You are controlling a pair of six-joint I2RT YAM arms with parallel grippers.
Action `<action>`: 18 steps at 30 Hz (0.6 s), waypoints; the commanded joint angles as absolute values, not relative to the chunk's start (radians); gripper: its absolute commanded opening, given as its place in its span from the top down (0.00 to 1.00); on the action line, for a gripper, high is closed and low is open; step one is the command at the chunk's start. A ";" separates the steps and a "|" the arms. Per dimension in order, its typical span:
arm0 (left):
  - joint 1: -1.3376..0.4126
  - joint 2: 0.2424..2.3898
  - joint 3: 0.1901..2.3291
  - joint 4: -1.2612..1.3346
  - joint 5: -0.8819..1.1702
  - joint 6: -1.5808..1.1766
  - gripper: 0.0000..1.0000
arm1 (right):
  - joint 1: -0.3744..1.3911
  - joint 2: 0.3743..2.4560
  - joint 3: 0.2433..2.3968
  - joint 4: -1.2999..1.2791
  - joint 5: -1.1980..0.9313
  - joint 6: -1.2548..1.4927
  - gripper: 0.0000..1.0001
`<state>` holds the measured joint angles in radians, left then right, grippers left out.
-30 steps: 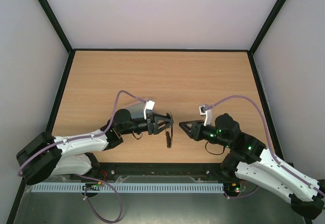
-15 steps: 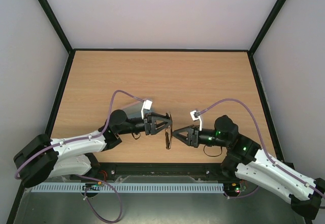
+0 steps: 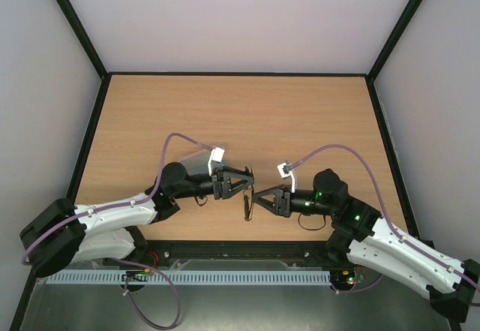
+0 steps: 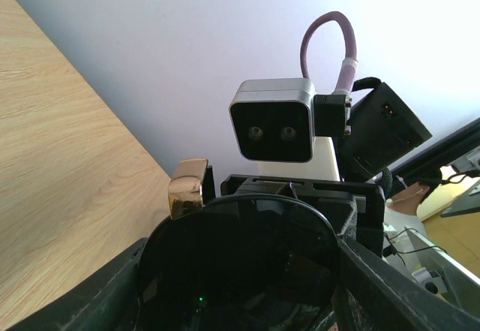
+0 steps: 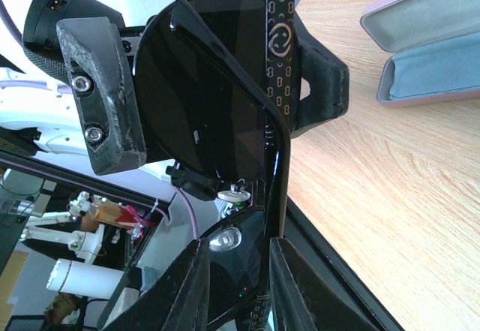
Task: Organize the sunglasses
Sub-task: Adjust the sunglasses.
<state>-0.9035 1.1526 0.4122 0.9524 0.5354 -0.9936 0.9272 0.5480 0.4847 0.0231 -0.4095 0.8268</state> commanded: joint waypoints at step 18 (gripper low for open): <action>-0.897 1.145 0.418 1.048 0.558 -1.017 0.38 | 0.925 0.575 0.479 0.037 -0.398 0.801 0.78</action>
<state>-0.9035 1.1526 0.4122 0.9672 0.5430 -1.0130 0.9268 0.5755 0.4847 0.0208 -0.3885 0.8143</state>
